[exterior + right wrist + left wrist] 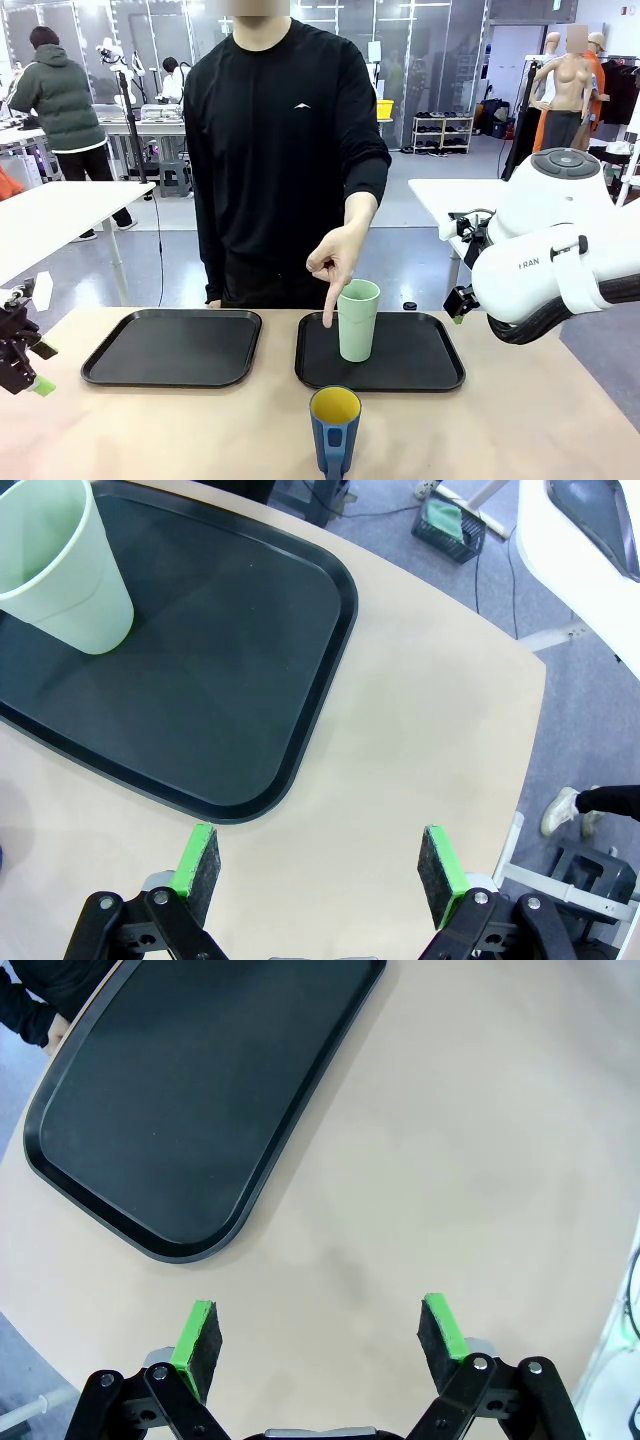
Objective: Sort and store the cups by type.
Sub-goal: Pick up the Handle plastic cup and place it into the empty Flat Tray.
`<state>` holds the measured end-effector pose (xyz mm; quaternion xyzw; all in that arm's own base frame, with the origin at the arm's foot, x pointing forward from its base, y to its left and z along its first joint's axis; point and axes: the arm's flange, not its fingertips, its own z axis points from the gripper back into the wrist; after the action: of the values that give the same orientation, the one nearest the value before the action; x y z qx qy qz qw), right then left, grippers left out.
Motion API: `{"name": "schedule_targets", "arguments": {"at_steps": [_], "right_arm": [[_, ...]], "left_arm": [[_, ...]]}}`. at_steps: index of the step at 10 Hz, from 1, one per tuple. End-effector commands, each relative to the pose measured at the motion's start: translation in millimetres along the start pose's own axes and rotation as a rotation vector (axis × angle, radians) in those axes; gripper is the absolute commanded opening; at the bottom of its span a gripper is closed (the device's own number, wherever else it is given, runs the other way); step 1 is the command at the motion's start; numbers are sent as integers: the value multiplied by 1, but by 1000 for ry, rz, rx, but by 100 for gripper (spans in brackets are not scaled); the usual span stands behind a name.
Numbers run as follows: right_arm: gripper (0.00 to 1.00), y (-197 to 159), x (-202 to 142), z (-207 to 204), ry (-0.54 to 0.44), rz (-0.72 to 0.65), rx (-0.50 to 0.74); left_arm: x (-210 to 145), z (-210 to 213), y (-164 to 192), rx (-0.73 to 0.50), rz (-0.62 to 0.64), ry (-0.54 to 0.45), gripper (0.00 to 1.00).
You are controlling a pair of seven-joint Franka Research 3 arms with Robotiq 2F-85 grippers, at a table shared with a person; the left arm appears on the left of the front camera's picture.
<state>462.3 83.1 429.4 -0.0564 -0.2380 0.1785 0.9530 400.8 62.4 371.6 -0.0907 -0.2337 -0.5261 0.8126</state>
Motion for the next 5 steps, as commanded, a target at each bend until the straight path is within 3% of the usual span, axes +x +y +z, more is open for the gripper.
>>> {"name": "schedule_targets", "arguments": {"at_steps": [1,5], "right_arm": [[100,0,0,0,2,6,-13],[100,0,0,0,0,0,0]], "left_arm": [[1,-2,0,13,12,13,100],[1,-2,0,13,12,13,100]]}}
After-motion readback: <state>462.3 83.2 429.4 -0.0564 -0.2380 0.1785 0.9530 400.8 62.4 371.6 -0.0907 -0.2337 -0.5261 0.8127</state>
